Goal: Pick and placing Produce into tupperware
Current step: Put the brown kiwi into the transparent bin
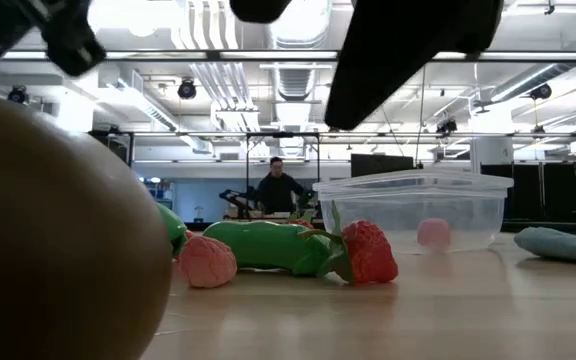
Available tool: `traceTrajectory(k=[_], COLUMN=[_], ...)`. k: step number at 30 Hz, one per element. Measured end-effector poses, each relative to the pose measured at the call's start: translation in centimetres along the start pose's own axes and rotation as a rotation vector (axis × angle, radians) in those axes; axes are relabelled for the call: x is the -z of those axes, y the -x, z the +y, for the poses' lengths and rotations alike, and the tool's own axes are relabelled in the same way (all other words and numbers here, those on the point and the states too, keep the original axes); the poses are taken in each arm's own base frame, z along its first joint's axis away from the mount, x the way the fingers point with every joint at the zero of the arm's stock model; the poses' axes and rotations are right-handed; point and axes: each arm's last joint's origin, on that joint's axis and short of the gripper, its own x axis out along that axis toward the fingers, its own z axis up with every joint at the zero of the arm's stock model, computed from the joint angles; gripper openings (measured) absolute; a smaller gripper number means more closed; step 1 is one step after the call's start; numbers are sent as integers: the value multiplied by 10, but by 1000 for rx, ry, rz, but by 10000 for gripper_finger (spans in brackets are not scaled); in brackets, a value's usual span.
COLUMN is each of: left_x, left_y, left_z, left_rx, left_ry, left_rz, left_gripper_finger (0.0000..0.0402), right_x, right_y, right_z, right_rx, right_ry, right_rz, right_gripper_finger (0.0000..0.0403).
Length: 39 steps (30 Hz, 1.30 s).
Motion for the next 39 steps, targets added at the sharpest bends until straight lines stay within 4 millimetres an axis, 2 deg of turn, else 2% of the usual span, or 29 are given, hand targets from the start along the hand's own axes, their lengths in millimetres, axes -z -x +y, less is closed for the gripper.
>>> traceTrajectory(k=[8,15,24,30,34,39], left_x=[2,7,9,9,10,10], left_y=[-10,-15,-17,-17,-17,-17], left_z=[8,17,20,20,21,21], left_rx=[-51,-88,-104,-108,-114,-114], left_ry=[28,60,76,78,82,82], left_rz=[92,143,159,161,164,164], left_gripper_finger=[299,299,299,299,299,299], right_x=[-5,-18,-24,-26,-17,-17], right_y=[-1,-5,-15,-32,-45,-43], right_z=[-1,1,-5,11,11,10], right_rx=[-6,-117,-124,-268,-220,-182], right_ry=[-43,-244,-490,-507,-528,-530], right_rz=[-14,-8,46,54,83,57], right_gripper_finger=[258,258,258,258,258,258])
